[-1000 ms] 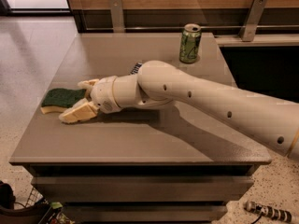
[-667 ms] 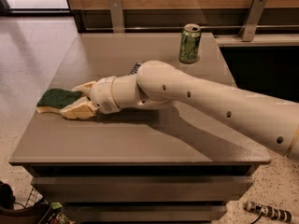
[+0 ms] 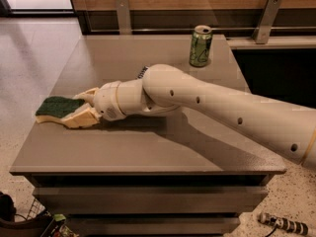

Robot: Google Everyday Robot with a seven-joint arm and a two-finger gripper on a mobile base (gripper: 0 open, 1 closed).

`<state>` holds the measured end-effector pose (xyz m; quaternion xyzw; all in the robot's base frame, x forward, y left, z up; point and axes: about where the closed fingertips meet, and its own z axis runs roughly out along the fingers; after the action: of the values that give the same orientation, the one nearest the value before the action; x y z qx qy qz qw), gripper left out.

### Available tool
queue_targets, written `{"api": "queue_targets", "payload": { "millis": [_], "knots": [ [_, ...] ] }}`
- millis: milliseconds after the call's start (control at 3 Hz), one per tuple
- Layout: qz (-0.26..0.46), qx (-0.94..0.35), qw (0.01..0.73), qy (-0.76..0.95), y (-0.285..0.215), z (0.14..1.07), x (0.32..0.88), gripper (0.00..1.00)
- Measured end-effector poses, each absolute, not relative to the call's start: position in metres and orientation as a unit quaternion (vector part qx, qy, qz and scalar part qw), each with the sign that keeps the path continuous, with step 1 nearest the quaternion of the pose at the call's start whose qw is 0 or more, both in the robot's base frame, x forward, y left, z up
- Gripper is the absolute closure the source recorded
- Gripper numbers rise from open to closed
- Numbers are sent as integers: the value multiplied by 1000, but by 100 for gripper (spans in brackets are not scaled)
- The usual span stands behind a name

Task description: Pick sponge

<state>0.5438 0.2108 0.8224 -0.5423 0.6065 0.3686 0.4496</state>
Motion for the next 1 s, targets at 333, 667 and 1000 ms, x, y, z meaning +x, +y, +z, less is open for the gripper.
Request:
{"api": "queue_targets", "payload": {
  "millis": [333,667,1000],
  "knots": [
    [369,-542,450,607,211,822,544,100],
    [359,-549,459,598,196,846,535,100],
    [329,-558,491,582,161,896,519,100]
  ]
}}
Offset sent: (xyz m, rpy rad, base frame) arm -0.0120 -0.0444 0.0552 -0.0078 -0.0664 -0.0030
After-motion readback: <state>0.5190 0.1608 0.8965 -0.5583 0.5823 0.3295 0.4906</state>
